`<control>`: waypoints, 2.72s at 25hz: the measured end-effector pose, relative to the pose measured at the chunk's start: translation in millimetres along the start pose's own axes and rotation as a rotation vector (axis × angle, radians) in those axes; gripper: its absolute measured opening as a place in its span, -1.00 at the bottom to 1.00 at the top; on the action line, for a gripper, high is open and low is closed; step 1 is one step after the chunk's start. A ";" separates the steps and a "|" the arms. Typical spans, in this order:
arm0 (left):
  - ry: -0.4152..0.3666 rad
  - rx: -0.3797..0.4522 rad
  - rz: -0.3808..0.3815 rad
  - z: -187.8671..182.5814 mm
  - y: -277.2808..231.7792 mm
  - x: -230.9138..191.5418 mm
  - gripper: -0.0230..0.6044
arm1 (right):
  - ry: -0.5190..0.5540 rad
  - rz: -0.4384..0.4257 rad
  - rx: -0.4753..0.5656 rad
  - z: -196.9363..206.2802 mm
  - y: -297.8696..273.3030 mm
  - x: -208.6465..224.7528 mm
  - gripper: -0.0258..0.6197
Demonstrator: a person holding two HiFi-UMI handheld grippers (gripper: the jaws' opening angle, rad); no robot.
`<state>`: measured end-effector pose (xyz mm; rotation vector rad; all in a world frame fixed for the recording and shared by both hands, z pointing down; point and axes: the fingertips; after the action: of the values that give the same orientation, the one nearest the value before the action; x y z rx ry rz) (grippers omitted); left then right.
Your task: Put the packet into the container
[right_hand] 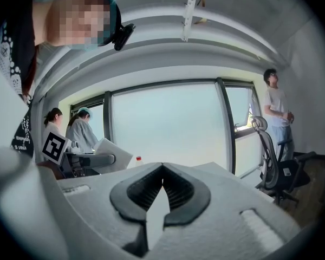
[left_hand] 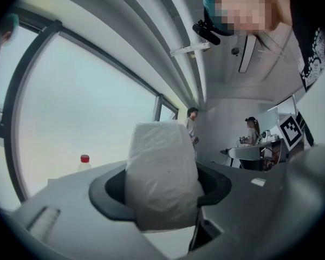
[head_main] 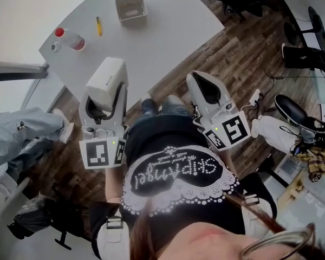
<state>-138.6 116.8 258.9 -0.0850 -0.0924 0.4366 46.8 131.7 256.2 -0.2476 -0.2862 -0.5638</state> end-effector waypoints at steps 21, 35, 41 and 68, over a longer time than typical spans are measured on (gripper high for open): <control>0.049 -0.076 -0.057 7.4 -66.9 -2.9 -0.02 | -0.046 -0.071 -0.085 -12.2 -64.0 59.8 -0.93; 0.066 -0.085 -0.128 4.3 -132.7 -3.3 -0.02 | -0.042 -0.154 -0.147 -29.4 -112.6 114.0 -0.93; 0.072 -0.087 -0.168 4.1 -146.6 -3.3 -0.01 | -0.040 -0.183 -0.161 -34.2 -122.9 130.6 -0.93; 0.107 -0.091 -0.275 10.3 -120.7 -34.0 -0.02 | -0.002 -0.014 -0.183 -40.8 -107.1 181.1 -0.93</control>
<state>-120.0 -5.9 279.0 -0.1828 -0.0177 0.1522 141.6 -56.6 294.5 -0.4236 -0.2385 -0.6041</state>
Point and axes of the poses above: the fingertips, and each gripper's own axes: y backward along the fingers, x to its right, z out of its underside, and after that the axes turned 13 degrees about -y, right-handed
